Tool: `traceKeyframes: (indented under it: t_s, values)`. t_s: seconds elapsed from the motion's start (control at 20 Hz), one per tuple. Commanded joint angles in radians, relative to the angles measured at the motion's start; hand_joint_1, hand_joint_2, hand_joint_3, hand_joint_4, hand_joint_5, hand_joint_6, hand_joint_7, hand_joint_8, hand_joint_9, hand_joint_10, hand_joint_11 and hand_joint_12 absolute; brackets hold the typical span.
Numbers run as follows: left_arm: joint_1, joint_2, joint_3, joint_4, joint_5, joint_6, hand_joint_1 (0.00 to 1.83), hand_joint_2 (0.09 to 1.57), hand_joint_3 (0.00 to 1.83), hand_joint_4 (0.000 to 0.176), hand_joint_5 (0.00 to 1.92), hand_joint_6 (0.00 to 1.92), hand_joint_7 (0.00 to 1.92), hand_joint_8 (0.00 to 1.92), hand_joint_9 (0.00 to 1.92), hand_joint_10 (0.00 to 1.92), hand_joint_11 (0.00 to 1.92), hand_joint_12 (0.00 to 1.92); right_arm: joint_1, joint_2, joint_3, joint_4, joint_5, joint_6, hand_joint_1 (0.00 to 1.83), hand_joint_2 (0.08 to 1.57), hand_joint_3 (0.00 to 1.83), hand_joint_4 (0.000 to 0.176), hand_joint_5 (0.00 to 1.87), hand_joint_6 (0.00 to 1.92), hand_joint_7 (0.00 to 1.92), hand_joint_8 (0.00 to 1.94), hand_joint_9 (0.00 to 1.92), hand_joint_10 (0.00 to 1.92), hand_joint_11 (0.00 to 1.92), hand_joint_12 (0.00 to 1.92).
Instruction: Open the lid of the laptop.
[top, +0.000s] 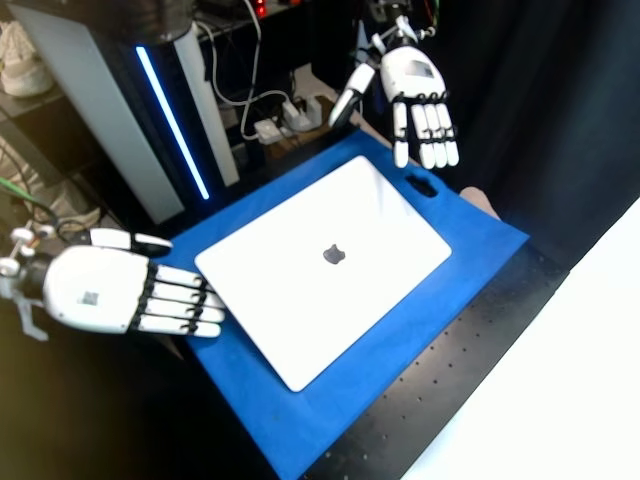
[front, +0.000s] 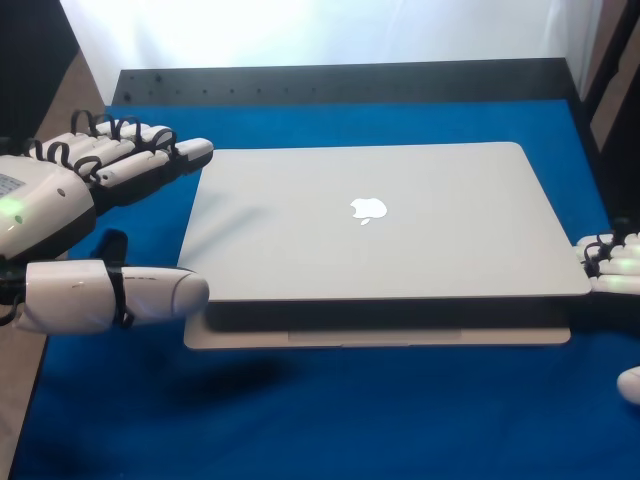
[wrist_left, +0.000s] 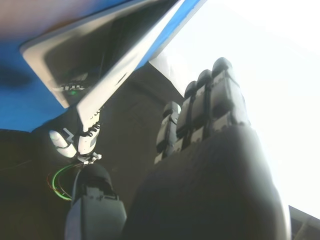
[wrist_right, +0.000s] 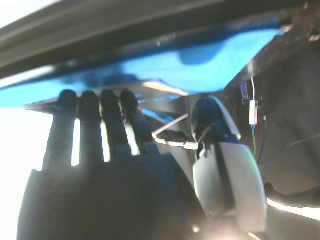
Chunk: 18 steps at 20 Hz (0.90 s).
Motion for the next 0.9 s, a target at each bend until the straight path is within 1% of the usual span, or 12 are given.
traceKeyframes:
  t_s: [0.0, 0.15, 0.3, 0.4, 0.5, 0.55, 0.7, 0.85]
  values:
    - [-0.017, -0.005, 0.005, -0.007, -0.119, -0.005, 0.0, 0.96, 0.01, 0.176, 0.0, 0.0, 0.0, 0.0, 0.0, 0.0, 0.0, 0.0, 0.017, -0.001, 0.006, 0.034, 0.092, 0.006, 0.0, 1.31, 0.01, 0.0, 0.1, 0.01, 0.05, 0.01, 0.0, 0.0, 0.0, 0.0]
    - [-0.017, -0.006, 0.006, -0.012, -0.121, -0.005, 0.02, 0.98, 0.01, 0.176, 0.0, 0.0, 0.0, 0.0, 0.0, 0.0, 0.0, 0.0, 0.028, -0.001, 0.006, 0.016, 0.092, 0.007, 0.0, 1.32, 0.01, 0.0, 0.09, 0.0, 0.05, 0.0, 0.0, 0.0, 0.0, 0.0]
    - [-0.017, -0.006, 0.007, -0.017, -0.128, -0.005, 0.03, 0.96, 0.0, 0.176, 0.0, 0.0, 0.0, 0.0, 0.0, 0.0, 0.0, 0.0, 0.029, -0.002, 0.0, -0.005, 0.089, 0.017, 0.0, 1.32, 0.01, 0.0, 0.09, 0.0, 0.03, 0.0, 0.0, 0.0, 0.0, 0.0]
    - [-0.017, -0.006, 0.008, -0.017, -0.128, -0.005, 0.03, 0.96, 0.0, 0.163, 0.0, 0.0, 0.0, 0.0, 0.0, 0.0, 0.0, 0.0, 0.037, -0.002, 0.0, -0.028, 0.089, 0.032, 0.0, 1.32, 0.0, 0.0, 0.06, 0.0, 0.0, 0.0, 0.0, 0.0, 0.0, 0.0]
    - [-0.017, -0.008, 0.008, -0.018, -0.126, -0.005, 0.03, 0.96, 0.0, 0.167, 0.0, 0.0, 0.0, 0.0, 0.0, 0.0, 0.0, 0.0, 0.045, -0.002, 0.001, -0.057, 0.089, 0.051, 0.0, 1.32, 0.0, 0.0, 0.04, 0.0, 0.0, 0.0, 0.0, 0.0, 0.0, 0.0]
    - [-0.017, -0.009, 0.008, -0.018, -0.125, -0.005, 0.04, 0.96, 0.0, 0.172, 0.0, 0.0, 0.0, 0.0, 0.0, 0.0, 0.0, 0.0, 0.047, -0.001, 0.001, -0.07, 0.089, 0.063, 0.0, 1.32, 0.01, 0.0, 0.03, 0.0, 0.01, 0.0, 0.0, 0.0, 0.0, 0.0]
    - [-0.017, -0.01, 0.008, -0.02, -0.125, -0.005, 0.05, 0.96, 0.0, 0.164, 0.0, 0.0, 0.0, 0.0, 0.0, 0.0, 0.0, 0.0, 0.055, -0.002, 0.001, -0.11, 0.089, 0.093, 0.0, 1.31, 0.0, 0.0, 0.07, 0.01, 0.02, 0.01, 0.0, 0.0, 0.0, 0.0]
    - [-0.017, -0.012, 0.008, -0.022, -0.125, -0.005, 0.06, 0.95, 0.0, 0.174, 0.0, 0.0, 0.0, 0.0, 0.0, 0.0, 0.0, 0.0, 0.076, -0.002, 0.001, -0.12, 0.089, 0.093, 0.0, 1.32, 0.0, 0.0, 0.06, 0.01, 0.02, 0.0, 0.0, 0.0, 0.0, 0.0]
